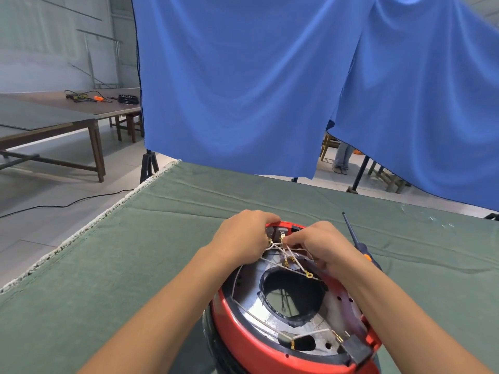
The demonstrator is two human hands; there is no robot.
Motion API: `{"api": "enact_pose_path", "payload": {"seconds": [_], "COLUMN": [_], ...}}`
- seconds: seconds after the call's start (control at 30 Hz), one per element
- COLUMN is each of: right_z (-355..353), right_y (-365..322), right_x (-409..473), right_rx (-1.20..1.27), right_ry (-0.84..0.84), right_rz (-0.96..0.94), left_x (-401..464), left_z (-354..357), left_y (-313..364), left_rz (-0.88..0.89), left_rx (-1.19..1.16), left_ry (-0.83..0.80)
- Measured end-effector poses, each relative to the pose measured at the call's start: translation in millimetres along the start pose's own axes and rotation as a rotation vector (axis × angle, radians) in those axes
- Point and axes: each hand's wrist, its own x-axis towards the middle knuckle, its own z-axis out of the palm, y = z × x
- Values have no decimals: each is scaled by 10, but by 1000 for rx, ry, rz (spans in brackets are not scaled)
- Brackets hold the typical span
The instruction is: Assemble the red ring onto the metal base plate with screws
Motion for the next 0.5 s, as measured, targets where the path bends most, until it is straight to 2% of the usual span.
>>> {"api": "enact_pose_path", "payload": {"seconds": [0.5], "right_z": [8], "right_y": [25], "right_x": [36], "right_rx": [81], "right_ry": [-6], "right_rz": [32], "left_x": [16], "left_z": [20], "left_y": [-28], "left_rz": [9], "left_rx": [8], "left_ry": [15]}}
